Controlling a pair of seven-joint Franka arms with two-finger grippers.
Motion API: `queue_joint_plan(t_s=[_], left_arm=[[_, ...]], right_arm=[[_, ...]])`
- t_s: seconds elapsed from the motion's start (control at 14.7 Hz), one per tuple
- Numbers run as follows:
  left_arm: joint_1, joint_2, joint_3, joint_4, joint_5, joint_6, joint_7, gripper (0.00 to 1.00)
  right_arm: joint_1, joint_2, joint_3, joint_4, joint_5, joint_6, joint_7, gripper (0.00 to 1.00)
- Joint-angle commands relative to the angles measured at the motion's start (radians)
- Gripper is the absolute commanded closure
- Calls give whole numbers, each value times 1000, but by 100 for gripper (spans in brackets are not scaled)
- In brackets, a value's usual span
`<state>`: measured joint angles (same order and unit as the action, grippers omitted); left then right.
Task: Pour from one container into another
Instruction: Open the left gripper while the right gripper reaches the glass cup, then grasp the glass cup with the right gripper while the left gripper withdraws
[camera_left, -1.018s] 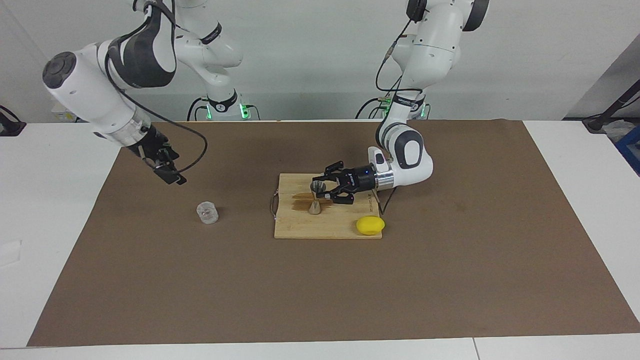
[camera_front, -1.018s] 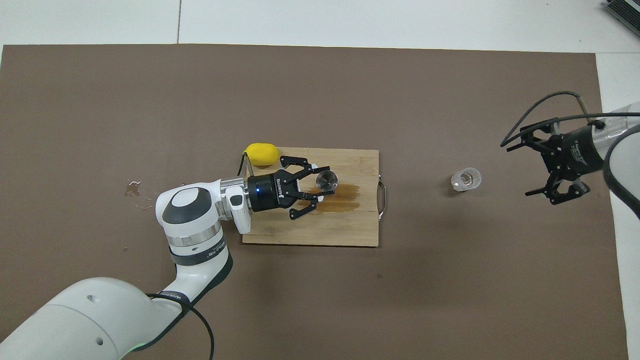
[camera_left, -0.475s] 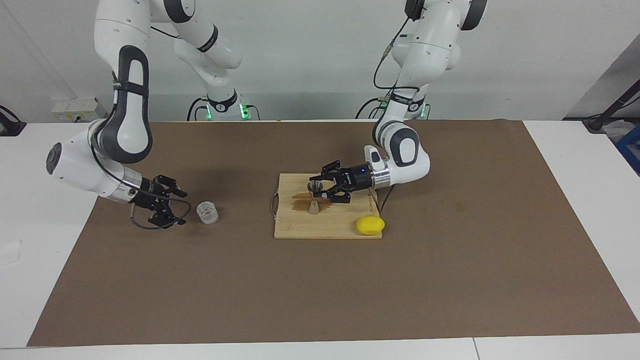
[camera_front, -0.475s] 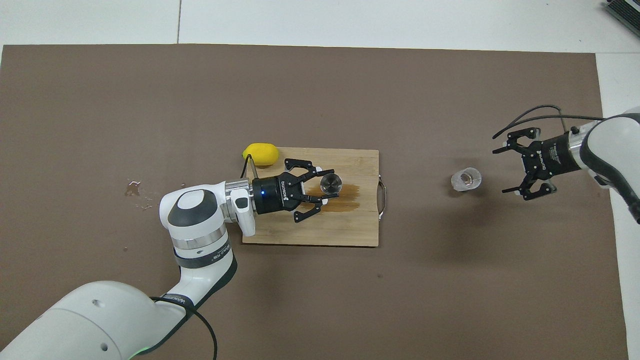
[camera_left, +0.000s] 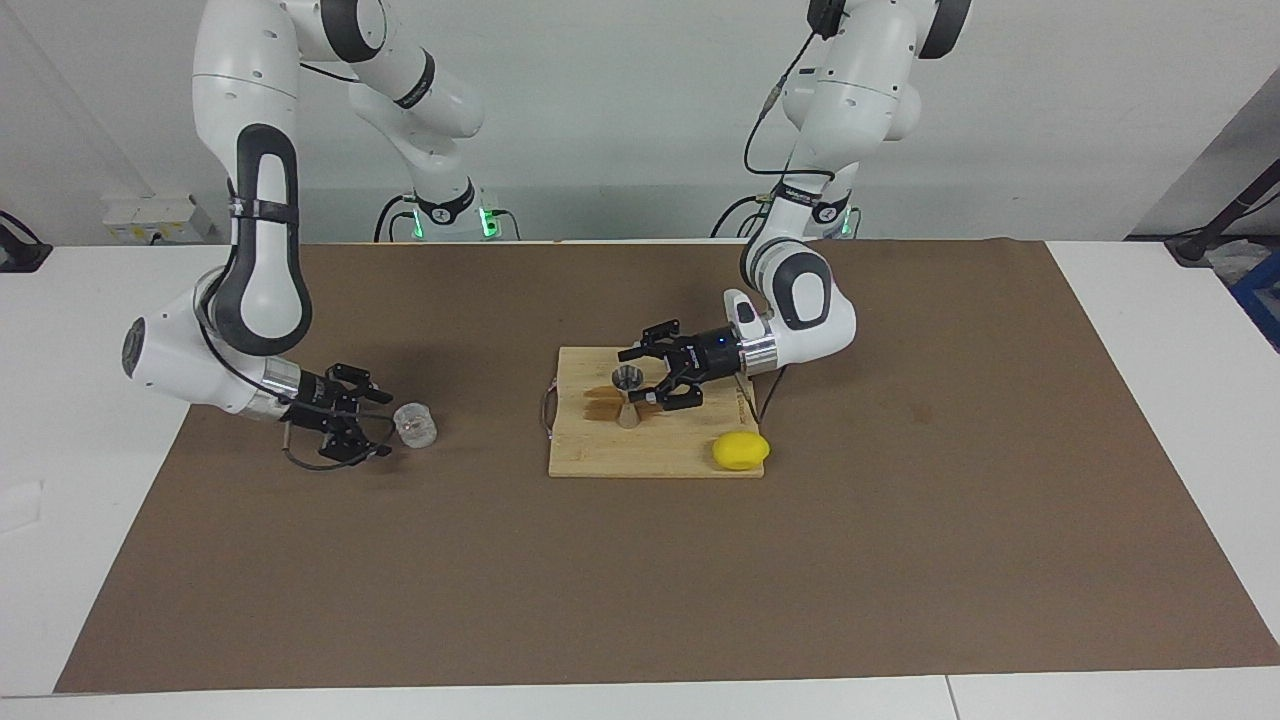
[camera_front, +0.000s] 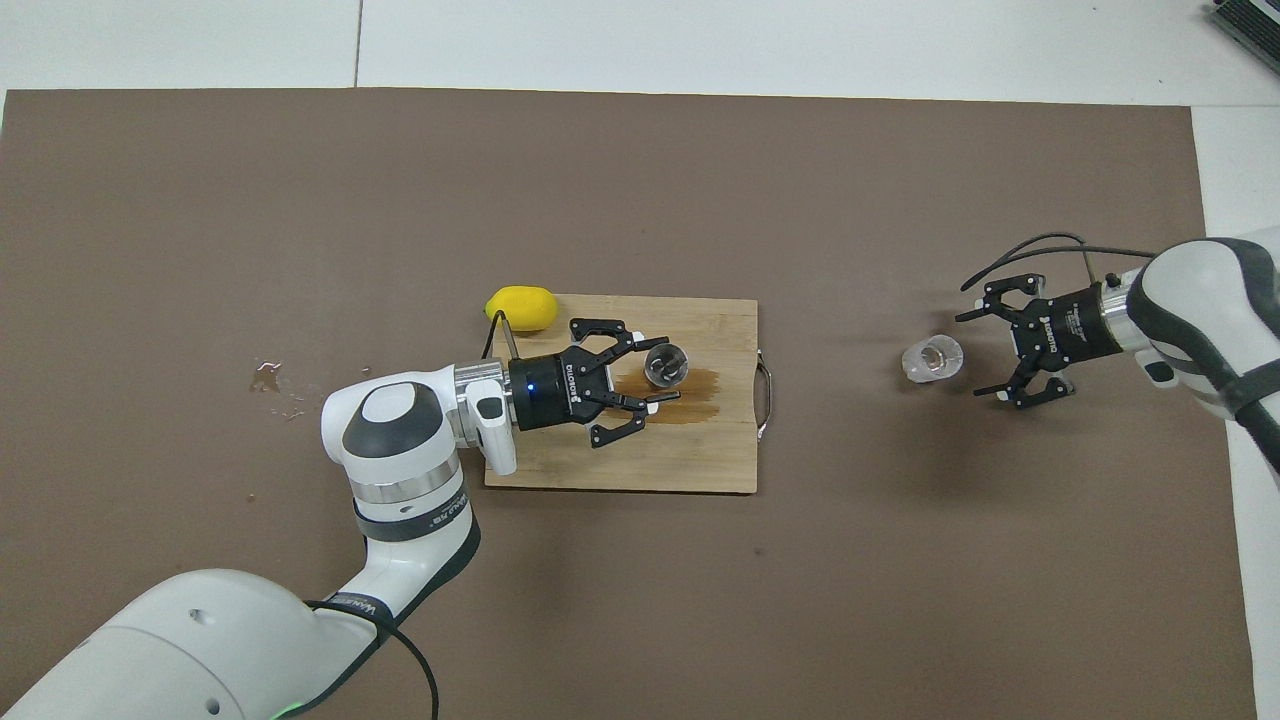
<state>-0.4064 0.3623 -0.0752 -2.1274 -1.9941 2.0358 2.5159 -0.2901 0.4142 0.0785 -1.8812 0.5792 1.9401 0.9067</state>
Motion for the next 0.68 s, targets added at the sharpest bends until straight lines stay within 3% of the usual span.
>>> queue_joint_plan(t_s=[0.0, 0.2, 0.41, 0.61], left_arm=[[-8, -29, 14, -22, -14, 17, -5, 0], [40, -89, 15, -80, 29, 4, -6, 0], [128, -146, 15, -121, 144, -35, -6, 0], [188, -189, 18, -141, 248, -72, -12, 0]], right_arm=[[3, -26, 6, -59, 80, 37, -29, 1], [5, -31, 9, -76, 82, 52, -34, 3], [5, -32, 12, -76, 99, 49, -34, 18], [5, -32, 12, -76, 113, 49, -35, 19]])
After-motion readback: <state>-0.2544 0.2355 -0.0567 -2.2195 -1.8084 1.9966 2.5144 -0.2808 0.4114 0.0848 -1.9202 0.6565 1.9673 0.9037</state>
